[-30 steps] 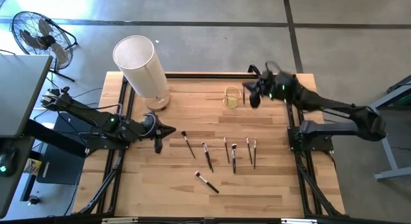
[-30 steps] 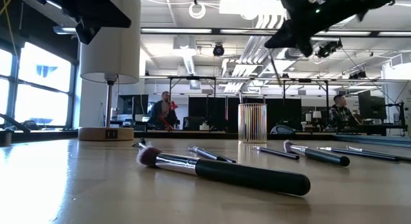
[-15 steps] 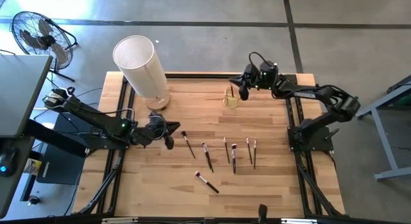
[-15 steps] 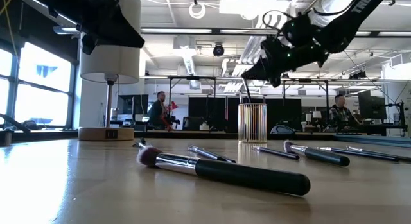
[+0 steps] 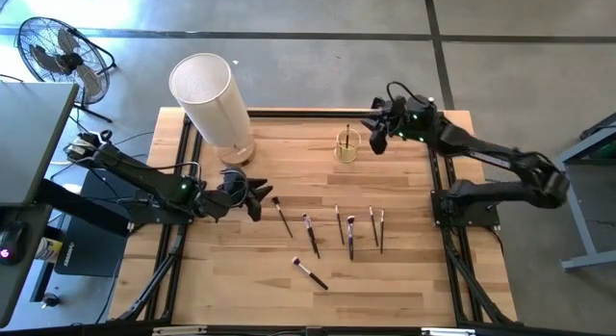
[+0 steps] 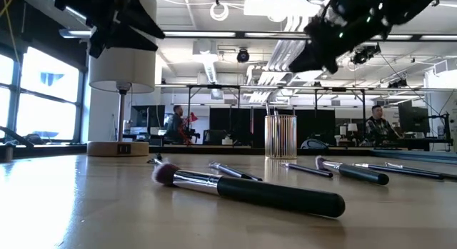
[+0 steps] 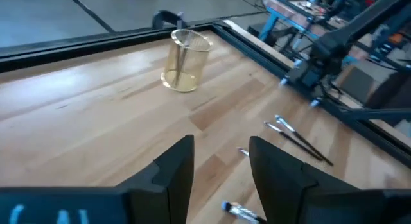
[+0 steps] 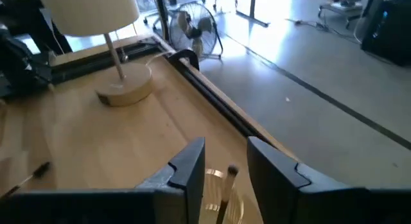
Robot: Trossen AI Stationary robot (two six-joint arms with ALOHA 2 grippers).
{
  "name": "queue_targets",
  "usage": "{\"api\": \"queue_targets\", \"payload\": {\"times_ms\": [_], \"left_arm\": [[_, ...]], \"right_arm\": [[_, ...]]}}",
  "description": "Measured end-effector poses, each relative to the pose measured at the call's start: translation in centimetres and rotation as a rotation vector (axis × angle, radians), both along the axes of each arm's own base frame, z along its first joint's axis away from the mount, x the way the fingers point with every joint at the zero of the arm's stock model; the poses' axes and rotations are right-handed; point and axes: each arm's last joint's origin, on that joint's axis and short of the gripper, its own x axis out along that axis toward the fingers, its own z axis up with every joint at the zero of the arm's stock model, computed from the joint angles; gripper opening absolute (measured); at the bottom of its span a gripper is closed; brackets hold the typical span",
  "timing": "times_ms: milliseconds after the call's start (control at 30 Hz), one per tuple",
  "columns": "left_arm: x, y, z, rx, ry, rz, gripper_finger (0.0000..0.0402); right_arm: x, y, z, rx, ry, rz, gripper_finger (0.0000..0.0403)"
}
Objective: Put items in baskets/containers
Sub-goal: Put the silver eyebrow brush into the yellow container
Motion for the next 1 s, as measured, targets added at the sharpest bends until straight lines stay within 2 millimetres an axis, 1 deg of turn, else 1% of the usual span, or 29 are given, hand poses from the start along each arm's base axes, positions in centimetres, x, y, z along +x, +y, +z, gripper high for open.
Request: {"api": "queue_targets", "payload": {"times_ms": [100, 167, 233, 267, 367, 467, 567, 633, 700, 800, 867, 1000], "left_arm": [[1.0, -0.4, 1.0, 0.015, 0.028, 0.003, 0.0141], [1.7, -0.6, 1.5, 0.046, 0.079, 0.019, 0.0138], [2.8, -1.1, 2.4, 0.043, 0.098, 0.022, 0.0138], [3.3, -1.3, 2.7, 0.032, 0.109, 0.03, 0.0138], [5.3, -1.8, 3.1, -0.014, 0.175, 0.084, 0.0137], [7.3, -1.6, 3.2, -0.173, 0.235, 0.199, 0.0137], [8.4, -0.9, 3.3, -0.408, 0.312, 0.323, 0.0137], [9.4, -0.4, 2.7, -0.543, 0.359, 0.393, 0.0137], [9.9, 0.1, 1.5, -0.608, 0.434, 0.446, 0.0137], [11.0, 1.3, 0.5, -0.739, 0.479, 0.485, 0.0137], [11.3, 2.2, -0.5, -0.798, 0.531, 0.534, 0.0137], [12.2, 4.1, -2.3, -0.887, 0.579, 0.626, 0.0137]], "right_arm": [[-0.5, 3.2, 1.3, 0.08, 0.098, -0.005, 0.008], [-0.8, 5.4, 1.5, 0.163, 0.179, 0.017, 0.0046], [-1.2, 7.4, 1.2, 0.261, 0.254, 0.03, 0.0013], [-1.3, 8.3, 0.9, 0.309, 0.291, 0.032, 0.0008], [-1.9, 10.5, -0.2, 0.441, 0.398, -0.037, 0.0019], [-2.5, 12.4, -1.5, 0.466, 0.503, -0.105, 0.0015], [-3.2, 13.9, -2.9, 0.463, 0.559, -0.127, 0.0003], [-3.5, 14.6, -3.7, 0.489, 0.568, -0.123, 0.0007], [-3.8, 15.4, -4.4, 0.502, 0.591, -0.095, 0.0009], [-4.1, 16.4, -5.3, 0.488, 0.625, -0.039, 0.0004], [-4.2, 16.9, -5.8, 0.478, 0.637, -0.003, 0.0002], [-4.3, 17.5, -6.3, 0.45, 0.651, 0.059, 0.0006]]}}
